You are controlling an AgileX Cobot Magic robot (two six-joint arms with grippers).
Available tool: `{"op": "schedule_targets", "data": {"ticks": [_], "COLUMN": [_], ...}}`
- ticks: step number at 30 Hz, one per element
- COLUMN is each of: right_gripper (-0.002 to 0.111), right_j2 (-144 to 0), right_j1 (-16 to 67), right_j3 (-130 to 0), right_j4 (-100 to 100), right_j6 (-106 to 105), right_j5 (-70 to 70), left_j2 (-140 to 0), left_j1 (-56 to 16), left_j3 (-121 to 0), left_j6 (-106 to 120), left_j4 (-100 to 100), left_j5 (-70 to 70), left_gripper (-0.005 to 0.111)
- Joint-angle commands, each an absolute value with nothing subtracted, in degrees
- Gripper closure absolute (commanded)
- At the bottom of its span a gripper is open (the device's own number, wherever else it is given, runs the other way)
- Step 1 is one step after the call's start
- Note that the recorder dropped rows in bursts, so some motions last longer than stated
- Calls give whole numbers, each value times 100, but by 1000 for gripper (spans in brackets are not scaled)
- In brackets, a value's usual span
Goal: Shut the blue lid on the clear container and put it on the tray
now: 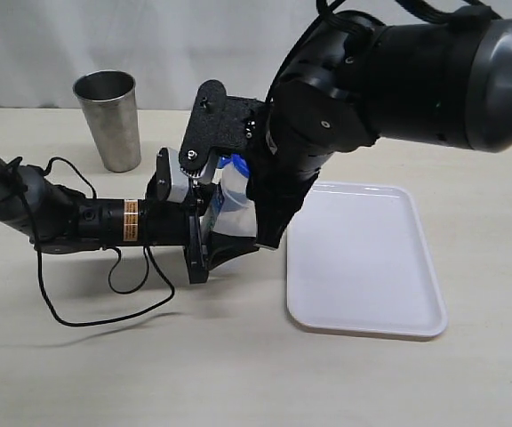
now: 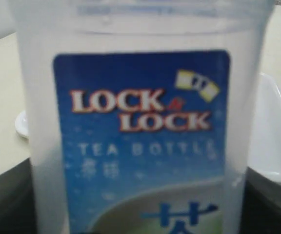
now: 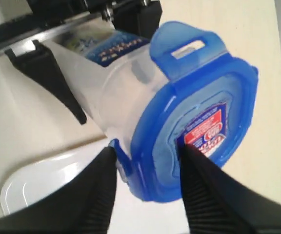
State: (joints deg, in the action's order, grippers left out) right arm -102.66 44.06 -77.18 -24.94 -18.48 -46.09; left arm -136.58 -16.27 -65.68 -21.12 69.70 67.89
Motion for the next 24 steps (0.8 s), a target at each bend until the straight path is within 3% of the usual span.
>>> {"op": "schedule_targets", "data": {"ticks": [1,12,24], "right_gripper": [70,70,70], "right_j2": [-10448,-9593,-9459], "right_j1": [4401,4383,3988], "right_j3": [-7536,-7551,-8821], "right_j4": [-1901,-1164,391], "right_j6": [-1874,-1917,337], "right_j5": [-4928,-4522,-4824], "left_j2": [-13611,-13611,-13602], "left_j1": [-1638,-1638,-1638], "left_j3": [-6544,-6544,-6544], "left_j6": [-2058,-1935,-1732], "left_j4": [7125,7081,7069], "left_j5": [6807,6807,6454], "left_gripper": [107,107,107]}}
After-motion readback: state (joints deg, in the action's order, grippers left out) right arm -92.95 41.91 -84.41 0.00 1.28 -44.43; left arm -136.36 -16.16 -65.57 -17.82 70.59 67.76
